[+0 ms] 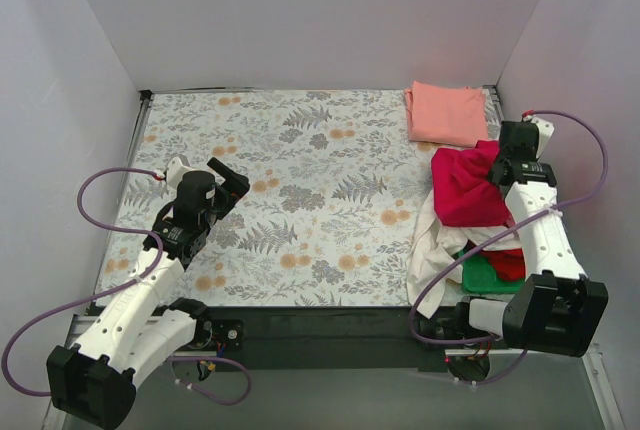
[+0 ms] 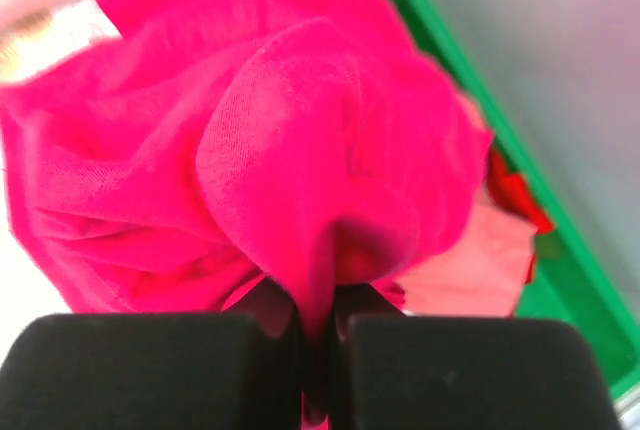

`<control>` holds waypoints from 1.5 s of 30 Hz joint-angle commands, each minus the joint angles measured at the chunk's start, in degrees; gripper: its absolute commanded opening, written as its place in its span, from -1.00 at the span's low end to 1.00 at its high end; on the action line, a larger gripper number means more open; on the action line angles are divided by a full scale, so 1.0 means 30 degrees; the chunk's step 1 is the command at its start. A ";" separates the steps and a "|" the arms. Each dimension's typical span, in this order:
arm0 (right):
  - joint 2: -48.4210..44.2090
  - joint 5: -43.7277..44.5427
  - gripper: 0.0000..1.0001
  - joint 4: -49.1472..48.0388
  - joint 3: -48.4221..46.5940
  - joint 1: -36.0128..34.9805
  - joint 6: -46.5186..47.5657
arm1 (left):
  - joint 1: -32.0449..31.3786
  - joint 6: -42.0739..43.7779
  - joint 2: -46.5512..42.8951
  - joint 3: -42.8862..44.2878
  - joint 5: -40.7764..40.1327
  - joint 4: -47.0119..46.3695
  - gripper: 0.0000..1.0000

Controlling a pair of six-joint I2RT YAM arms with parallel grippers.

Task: Fold and stack the t-shirts
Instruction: Grab the tshirt from the pile, then move the tshirt to the center of the board

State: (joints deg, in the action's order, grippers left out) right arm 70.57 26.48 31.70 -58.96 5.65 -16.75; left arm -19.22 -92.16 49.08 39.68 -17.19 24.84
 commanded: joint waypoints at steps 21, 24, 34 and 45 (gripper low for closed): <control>0.2140 -1.2954 -0.97 -0.0429 -1.9364 -0.0619 0.4447 | 0.0080 0.0105 -0.0568 -0.0365 0.0221 -0.0018 0.96; 0.3136 -1.1995 -0.97 -0.0812 -2.0304 -0.3418 0.4790 | 0.0080 0.0075 -0.0598 -0.0337 0.0456 -0.0018 0.97; 0.6266 -0.6048 -0.97 -0.4353 -2.1652 -1.4648 0.6077 | 0.0080 -0.0540 -0.0481 -0.0893 0.2447 -0.0311 0.96; 0.9000 0.5494 -0.97 -0.6319 -1.9601 -1.7941 0.6407 | 0.0080 -0.1594 -0.3143 -0.1507 0.2450 0.1415 0.96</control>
State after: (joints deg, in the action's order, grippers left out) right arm 99.83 27.46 18.98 -126.39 -51.24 2.94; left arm -19.22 -95.66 42.59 35.99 -9.82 26.94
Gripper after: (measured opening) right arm 0.075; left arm 0.982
